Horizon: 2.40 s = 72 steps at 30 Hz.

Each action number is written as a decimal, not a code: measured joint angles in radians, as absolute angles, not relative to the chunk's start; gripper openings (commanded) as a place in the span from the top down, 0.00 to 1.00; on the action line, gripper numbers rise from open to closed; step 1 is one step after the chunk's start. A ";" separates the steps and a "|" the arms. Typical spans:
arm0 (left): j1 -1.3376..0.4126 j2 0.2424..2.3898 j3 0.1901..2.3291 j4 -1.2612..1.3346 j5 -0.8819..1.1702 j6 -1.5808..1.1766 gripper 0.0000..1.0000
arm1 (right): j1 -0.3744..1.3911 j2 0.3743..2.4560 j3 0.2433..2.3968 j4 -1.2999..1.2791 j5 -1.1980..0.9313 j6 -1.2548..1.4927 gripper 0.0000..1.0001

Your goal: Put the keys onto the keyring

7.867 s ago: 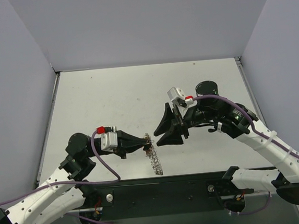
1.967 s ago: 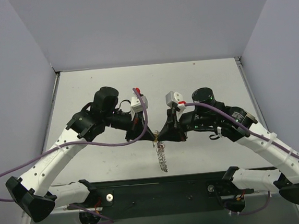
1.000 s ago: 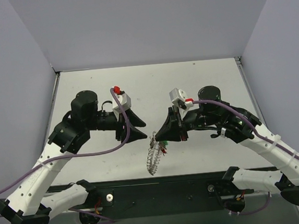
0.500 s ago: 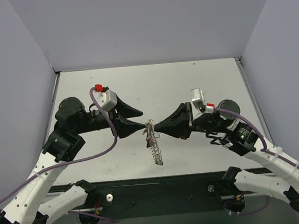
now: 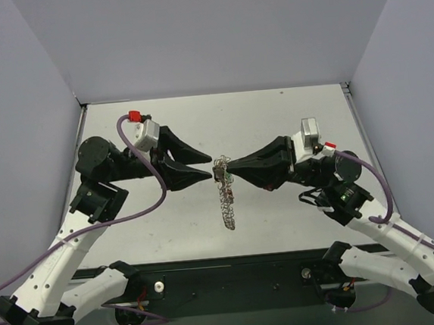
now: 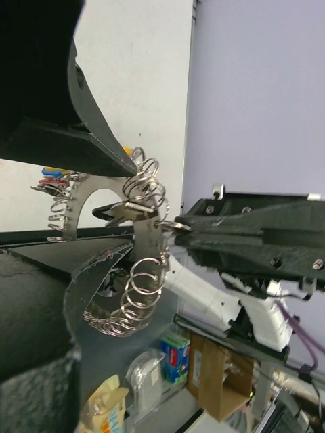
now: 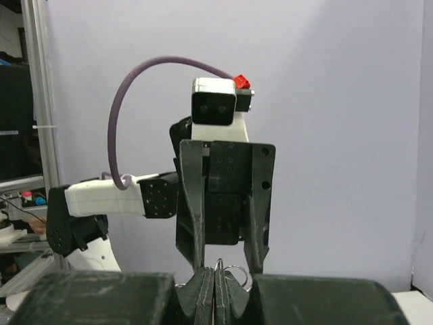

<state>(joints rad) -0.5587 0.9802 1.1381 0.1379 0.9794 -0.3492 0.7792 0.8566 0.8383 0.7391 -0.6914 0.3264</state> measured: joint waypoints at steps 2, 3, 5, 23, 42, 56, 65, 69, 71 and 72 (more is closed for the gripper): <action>-0.555 0.998 1.147 0.148 1.029 -0.364 0.50 | 0.749 0.885 0.854 0.794 -0.734 0.386 1.00; -0.553 1.005 1.149 0.155 1.048 -0.371 0.50 | 0.724 0.908 0.866 0.840 -0.770 0.433 1.00; -0.547 1.012 1.151 0.172 1.085 -0.388 0.50 | 0.683 0.948 0.884 0.922 -0.818 0.523 1.00; -0.533 0.998 1.164 0.278 1.088 -0.437 0.51 | 0.596 1.140 1.014 1.205 -1.076 0.981 1.00; -0.586 1.042 1.164 0.269 1.060 -0.405 0.79 | 0.581 1.214 1.020 1.222 -1.093 1.063 1.00; -0.681 1.062 1.183 0.157 0.974 -0.295 1.00 | 0.578 1.214 1.020 1.225 -1.097 1.070 1.00; -0.712 1.069 1.201 0.101 0.929 -0.248 0.92 | 0.576 1.214 1.020 1.226 -1.093 1.054 1.00; -0.715 1.056 1.201 0.030 0.892 -0.206 0.61 | 0.576 1.214 1.019 1.225 -1.088 1.041 1.00; -0.715 1.040 1.201 -0.022 0.871 -0.182 0.54 | 0.576 1.214 1.019 1.225 -1.085 1.033 1.00; -0.715 1.028 1.202 -0.052 0.854 -0.168 0.49 | 0.576 1.214 1.019 1.224 -1.086 1.029 1.00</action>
<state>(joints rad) -0.7147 1.0275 1.2018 -0.0525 0.8536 -0.1684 0.5758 1.2144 1.0187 1.2243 -1.0859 1.0294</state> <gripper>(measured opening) 0.412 0.038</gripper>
